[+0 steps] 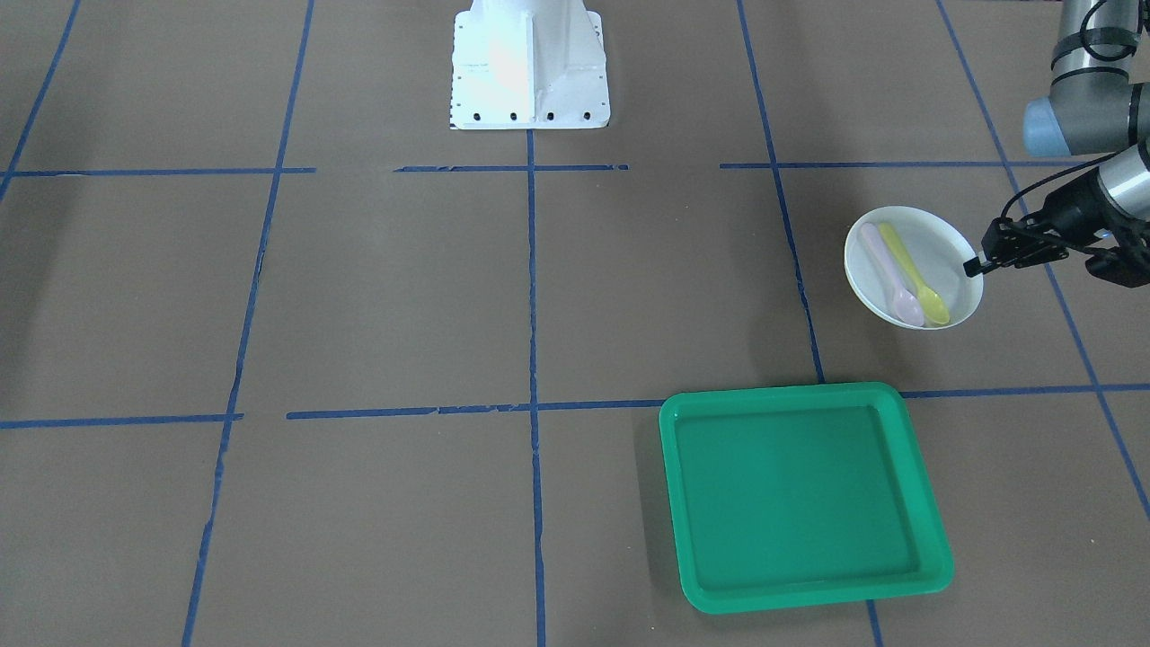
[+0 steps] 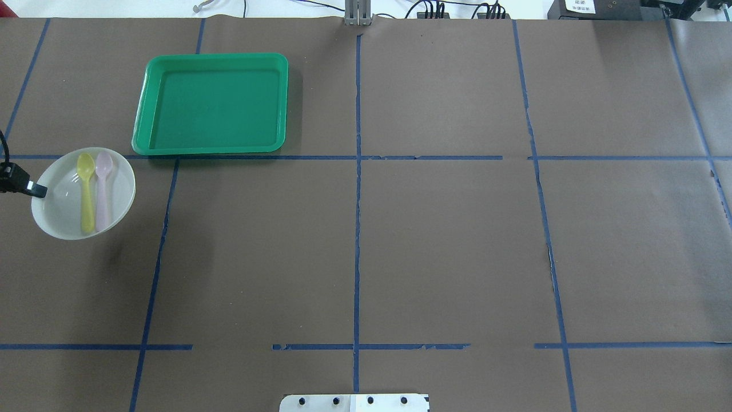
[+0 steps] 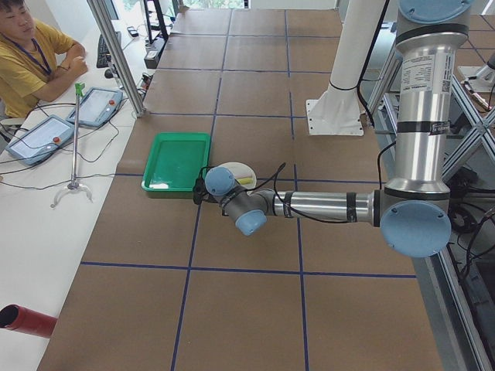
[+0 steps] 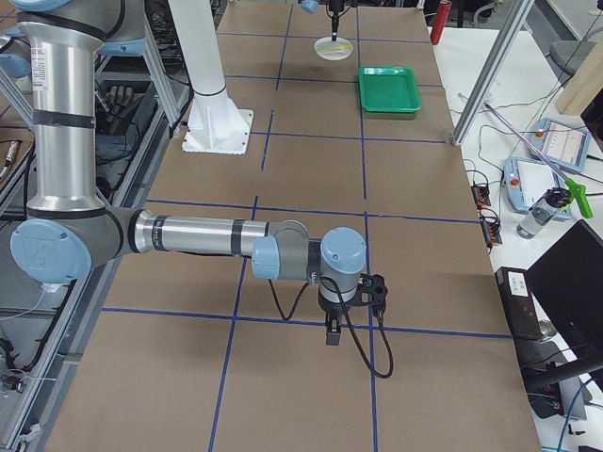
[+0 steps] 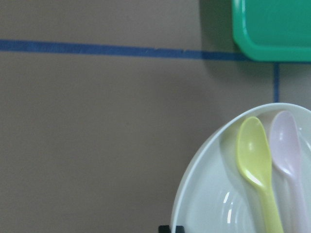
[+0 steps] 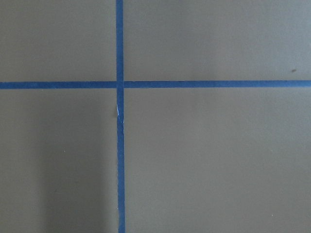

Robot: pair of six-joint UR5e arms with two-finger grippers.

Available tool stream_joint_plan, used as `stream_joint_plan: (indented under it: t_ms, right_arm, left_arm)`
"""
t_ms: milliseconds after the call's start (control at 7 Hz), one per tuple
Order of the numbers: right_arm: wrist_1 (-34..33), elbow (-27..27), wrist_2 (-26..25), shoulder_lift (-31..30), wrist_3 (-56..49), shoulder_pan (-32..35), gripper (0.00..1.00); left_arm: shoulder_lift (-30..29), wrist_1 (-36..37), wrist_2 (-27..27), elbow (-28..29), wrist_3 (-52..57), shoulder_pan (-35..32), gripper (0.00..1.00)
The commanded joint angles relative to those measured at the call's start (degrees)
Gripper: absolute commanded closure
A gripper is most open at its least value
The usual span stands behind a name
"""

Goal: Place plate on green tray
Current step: 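Lift the plate and carry it over the green tray with the left gripper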

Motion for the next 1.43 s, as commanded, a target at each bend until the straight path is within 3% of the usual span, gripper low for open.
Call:
stream_joint_plan:
  t_ms: [0,286,571,1000,1286]
  right_arm:
    - [0.0,0.0,-0.06,0.0,0.0,0.0,0.0]
    - [0.0,0.0,0.03,0.0,0.0,0.0,0.0]
    - [0.0,0.0,0.03,-0.09,0.0,0.0,0.0]
    - [0.0,0.0,0.03,0.0,0.0,0.0,0.0]
    - [0.0,0.0,0.03,0.0,0.0,0.0,0.0]
  left_arm:
    - [-9.91,5.66,-0.67,2.46,-0.95,-1.6,1.0]
    - [-23.36,6.67,-0.4,15.51,0.1,-0.64,1.0]
    - [-32.52,6.14,6.06,26.26,1.76,1.65,1.0]
    - [-37.56,1.16,11.54,37.53,2.3,6.22,1.0]
    - [-37.83,1.13,11.55,37.73,1.87,6.4,1.0]
